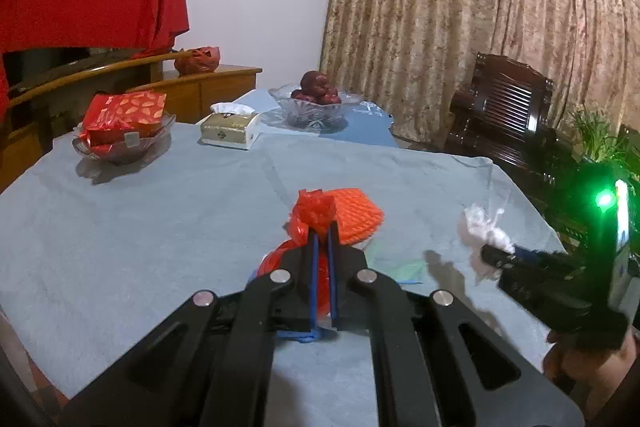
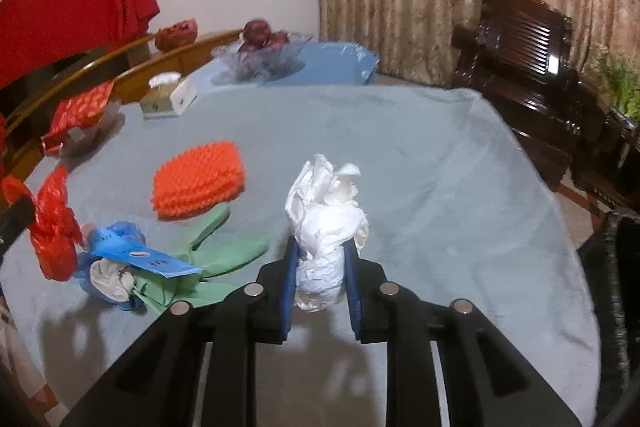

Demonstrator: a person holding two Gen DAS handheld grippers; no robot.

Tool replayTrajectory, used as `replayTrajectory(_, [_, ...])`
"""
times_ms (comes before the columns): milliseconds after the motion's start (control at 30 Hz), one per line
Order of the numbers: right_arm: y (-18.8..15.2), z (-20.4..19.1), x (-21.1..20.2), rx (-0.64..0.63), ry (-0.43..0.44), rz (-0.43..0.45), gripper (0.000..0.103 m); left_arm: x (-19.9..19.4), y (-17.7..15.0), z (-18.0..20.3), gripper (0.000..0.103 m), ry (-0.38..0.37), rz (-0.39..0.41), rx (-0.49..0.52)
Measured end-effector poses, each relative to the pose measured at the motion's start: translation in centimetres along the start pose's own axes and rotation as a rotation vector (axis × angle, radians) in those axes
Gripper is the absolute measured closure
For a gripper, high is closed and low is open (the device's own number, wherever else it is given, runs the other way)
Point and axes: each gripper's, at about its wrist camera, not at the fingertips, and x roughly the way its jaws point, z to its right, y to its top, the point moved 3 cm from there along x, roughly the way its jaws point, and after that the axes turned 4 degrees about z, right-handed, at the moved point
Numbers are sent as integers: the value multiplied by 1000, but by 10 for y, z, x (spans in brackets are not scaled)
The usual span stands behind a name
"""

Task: Collect trash
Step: 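Carry bag and tissue over the black bin and open both tools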

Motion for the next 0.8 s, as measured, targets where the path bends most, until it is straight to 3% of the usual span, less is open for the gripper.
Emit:
replayTrajectory(433, [10, 97, -98, 27, -36, 103, 81, -32, -2, 93, 100, -98, -10, 38])
replayTrajectory(800, [0, 210, -158, 88, -175, 139, 81, -42, -13, 198, 100, -221, -29, 81])
